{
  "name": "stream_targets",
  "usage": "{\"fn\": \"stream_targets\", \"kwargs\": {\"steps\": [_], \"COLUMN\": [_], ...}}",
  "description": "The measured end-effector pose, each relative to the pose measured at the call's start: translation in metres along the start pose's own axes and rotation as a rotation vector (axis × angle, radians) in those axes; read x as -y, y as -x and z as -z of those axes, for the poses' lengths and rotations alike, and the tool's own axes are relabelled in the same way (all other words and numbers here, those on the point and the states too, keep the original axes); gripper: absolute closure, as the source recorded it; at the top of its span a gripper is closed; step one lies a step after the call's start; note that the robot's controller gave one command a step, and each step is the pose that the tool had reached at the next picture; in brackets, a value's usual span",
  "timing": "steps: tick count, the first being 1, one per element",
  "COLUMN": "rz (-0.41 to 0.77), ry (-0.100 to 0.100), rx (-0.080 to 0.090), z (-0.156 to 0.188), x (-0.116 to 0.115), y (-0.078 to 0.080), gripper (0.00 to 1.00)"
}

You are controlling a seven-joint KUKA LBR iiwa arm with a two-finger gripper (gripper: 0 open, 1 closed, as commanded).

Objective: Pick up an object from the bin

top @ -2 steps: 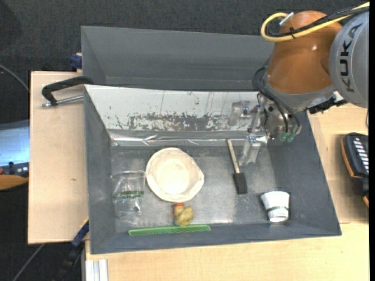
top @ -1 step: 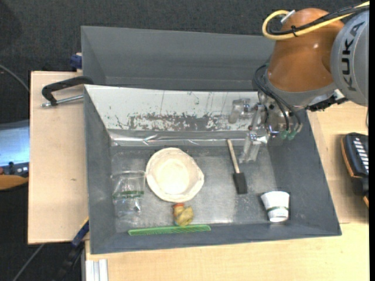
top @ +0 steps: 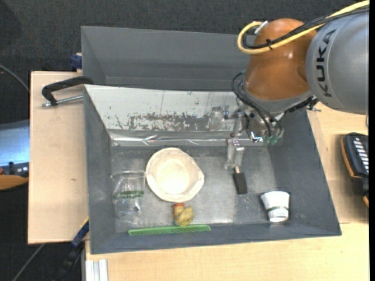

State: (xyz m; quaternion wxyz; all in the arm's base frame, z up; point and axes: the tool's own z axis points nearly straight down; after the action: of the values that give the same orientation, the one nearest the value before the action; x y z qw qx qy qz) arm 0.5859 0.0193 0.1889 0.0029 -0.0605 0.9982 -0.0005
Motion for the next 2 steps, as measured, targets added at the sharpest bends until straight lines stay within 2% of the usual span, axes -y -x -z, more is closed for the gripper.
{"fn": "stream_targets", "kwargs": {"steps": [1,2], "rz": [0.338,0.360], "ry": [0.003,0.006], "rx": [-0.001,0.005], "z": [-0.026,-0.028], "x": [-0.087,-0.145], "y": [0.000,0.004], "gripper": [0.00,0.00]}}
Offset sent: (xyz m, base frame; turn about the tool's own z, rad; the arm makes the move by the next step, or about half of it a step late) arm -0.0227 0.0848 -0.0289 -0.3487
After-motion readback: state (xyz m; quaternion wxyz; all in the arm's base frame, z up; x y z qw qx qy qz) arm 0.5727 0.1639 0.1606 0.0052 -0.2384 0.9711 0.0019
